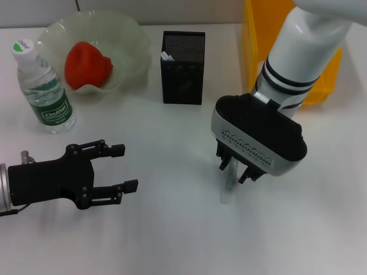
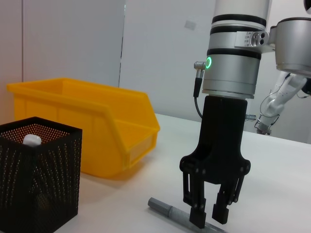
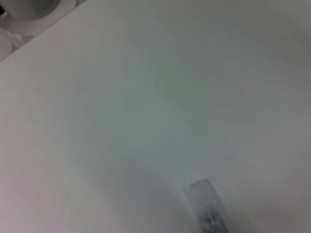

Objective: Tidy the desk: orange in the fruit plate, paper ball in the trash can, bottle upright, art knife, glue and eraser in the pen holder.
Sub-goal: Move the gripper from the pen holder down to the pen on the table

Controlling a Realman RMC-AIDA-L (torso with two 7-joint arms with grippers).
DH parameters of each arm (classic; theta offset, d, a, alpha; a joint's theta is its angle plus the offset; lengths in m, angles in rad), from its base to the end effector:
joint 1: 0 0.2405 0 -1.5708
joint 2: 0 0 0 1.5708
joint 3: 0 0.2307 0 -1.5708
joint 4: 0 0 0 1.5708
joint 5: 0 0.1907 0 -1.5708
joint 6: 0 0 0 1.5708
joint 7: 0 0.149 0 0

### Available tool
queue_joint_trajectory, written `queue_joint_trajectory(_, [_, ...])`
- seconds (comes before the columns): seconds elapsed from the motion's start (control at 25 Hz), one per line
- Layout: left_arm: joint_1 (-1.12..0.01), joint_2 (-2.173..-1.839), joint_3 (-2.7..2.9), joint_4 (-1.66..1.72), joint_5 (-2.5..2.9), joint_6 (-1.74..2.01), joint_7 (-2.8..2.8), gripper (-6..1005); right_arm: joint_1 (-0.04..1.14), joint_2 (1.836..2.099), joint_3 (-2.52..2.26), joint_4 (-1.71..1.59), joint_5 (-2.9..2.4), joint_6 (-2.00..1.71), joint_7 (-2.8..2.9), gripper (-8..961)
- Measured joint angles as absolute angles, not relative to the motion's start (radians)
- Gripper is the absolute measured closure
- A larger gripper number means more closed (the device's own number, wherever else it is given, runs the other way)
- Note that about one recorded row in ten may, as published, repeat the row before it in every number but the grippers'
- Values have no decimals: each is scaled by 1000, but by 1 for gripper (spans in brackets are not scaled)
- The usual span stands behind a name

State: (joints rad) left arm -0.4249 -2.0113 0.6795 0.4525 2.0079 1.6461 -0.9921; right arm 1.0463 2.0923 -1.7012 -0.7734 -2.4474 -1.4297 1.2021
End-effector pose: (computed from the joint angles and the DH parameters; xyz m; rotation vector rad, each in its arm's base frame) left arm -0.2707 0.2525 0.0005 -2.7878 -0.4046 -0.7129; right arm 0.1282 0.3291 -0.0780 2.4632 1.1838 0.7763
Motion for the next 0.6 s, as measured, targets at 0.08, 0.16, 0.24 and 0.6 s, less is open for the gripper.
queue_joint_trajectory(0.08, [-425, -2010, 680, 453, 2008, 1646, -993, 198, 1048, 2092, -1701, -770, -2447, -1429, 1201, 547])
queue_joint_trajectory(0.16, [-425, -2010, 680, 453, 2008, 1647, -993, 198, 1049, 2092, -1701, -767, -2447, -1429, 1198, 545])
queue_joint_trajectory(0.24, [-426, -2010, 680, 453, 2008, 1647, -994, 198, 1050, 2092, -1701, -761, -2445, -1429, 1192, 543])
queue_joint_trajectory(0.6, [-427, -2009, 680, 453, 2008, 1649, -995, 198, 1071, 2092, -1706, -711, -2428, -1409, 1177, 586])
